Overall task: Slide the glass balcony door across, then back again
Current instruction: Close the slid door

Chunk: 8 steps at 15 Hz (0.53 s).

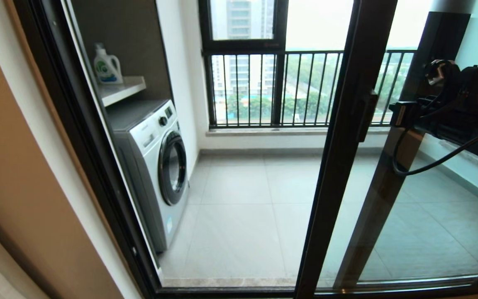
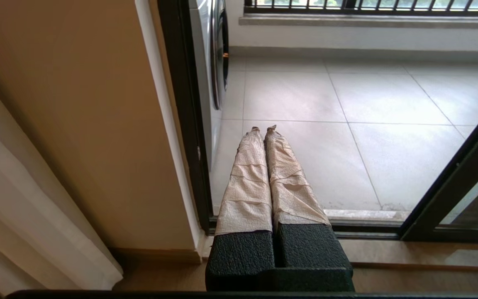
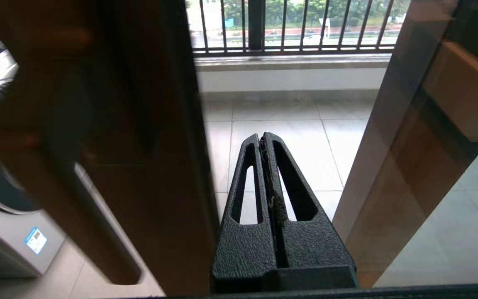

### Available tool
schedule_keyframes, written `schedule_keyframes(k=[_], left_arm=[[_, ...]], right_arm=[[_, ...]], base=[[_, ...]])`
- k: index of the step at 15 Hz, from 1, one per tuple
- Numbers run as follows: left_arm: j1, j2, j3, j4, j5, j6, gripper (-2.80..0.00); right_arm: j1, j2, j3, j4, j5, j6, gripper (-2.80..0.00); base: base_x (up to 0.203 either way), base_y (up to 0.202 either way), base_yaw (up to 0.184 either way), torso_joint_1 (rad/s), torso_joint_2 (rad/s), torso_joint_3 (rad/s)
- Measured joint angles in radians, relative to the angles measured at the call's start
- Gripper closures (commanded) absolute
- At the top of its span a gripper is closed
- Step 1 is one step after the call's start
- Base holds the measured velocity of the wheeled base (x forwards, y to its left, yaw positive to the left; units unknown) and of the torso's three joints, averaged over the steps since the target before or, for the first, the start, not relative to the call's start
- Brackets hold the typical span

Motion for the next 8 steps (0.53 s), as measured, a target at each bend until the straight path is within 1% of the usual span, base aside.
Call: schedule_keyframes(k=[6, 8], left_arm=[[0.0, 0.0, 0.0, 0.0, 0.0, 0.0, 0.0], [0.0, 0.0, 0.0, 0.0, 0.0, 0.0, 0.0]], right_arm=[[0.036, -0.017, 0.001, -0.02, -0.02, 0.002, 0.0], [0.035, -0.037, 0.0, -0.02, -0.024, 0.003, 0.0]], base=[[0.0, 0.0, 0.0, 0.0, 0.0, 0.0], [0.0, 0.0, 0.0, 0.0, 0.0, 0.0]])
